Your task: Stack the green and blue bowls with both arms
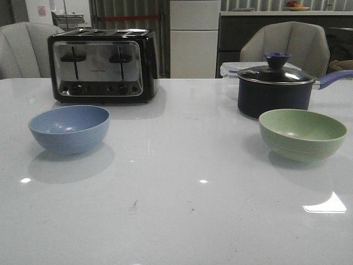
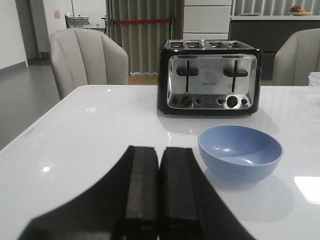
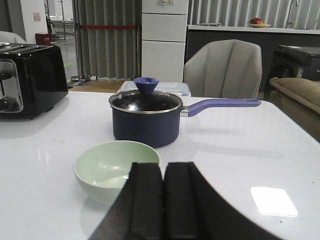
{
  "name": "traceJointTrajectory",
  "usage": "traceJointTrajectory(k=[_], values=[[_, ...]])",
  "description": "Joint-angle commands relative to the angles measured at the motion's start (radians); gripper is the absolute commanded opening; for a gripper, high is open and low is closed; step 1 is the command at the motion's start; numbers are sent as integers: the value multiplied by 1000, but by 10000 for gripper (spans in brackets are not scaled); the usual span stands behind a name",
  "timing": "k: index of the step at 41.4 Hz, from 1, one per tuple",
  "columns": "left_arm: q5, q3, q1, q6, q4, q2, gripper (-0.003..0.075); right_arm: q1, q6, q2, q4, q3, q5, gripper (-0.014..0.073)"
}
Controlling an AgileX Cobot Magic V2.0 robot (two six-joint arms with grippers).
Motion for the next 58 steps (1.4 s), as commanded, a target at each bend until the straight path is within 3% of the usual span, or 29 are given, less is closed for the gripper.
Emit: traceJointTrajectory(k=[1,27,35,41,48,58], values=[[-95,5,-8,-8,-2,-20,101,-5,-7,-18,-8,-3,-93,57],[-98,5,-8,-8,-2,-20,100,-5,-7,-18,-8,-3,-93,57],[-208,-3,-8,-8,-2,-20,101,-4,-7,-18,-8,-18,-124,57],[-216,-89,-8,-8,-2,-19,100,-4,-7,-18,-8,-110,-60,57],[-78,-265,-8,-8,-2,-13,100,-4,-7,21,-8,-302,99,57],[253,-577,-8,-8,-4,156,100,-4,-7,224,-8,-574,329,57]])
